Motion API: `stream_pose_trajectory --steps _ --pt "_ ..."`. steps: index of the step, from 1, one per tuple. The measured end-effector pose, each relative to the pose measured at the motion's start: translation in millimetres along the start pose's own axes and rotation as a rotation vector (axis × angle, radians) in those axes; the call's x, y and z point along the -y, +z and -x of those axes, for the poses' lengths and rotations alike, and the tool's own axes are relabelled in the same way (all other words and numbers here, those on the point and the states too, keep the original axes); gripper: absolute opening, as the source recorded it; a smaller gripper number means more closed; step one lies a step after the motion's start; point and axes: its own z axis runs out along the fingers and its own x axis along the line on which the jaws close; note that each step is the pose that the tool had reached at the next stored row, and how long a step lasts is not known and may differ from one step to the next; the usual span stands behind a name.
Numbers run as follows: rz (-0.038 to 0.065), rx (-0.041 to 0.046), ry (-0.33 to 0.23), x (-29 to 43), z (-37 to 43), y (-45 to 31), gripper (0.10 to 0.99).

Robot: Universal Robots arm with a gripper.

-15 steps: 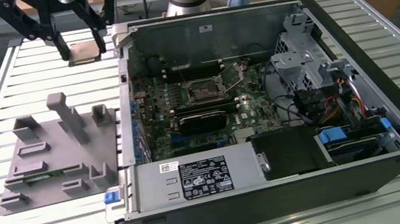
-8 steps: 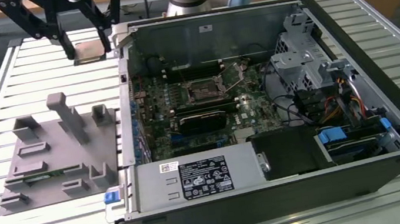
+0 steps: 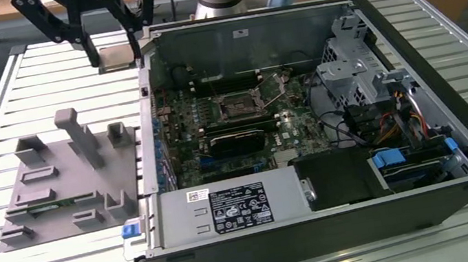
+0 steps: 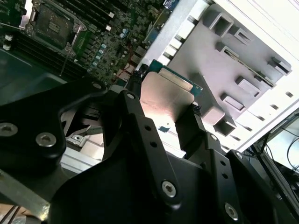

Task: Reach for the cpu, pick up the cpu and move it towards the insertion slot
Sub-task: 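Pick up the cpu and move it towards the insertion slot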

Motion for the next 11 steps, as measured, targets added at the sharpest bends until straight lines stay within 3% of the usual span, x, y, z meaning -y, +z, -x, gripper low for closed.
stream_pose_trajectory --steps 11 --pt "0.000 0.0001 0.000 -1.6 16.7 0.2 0.541"
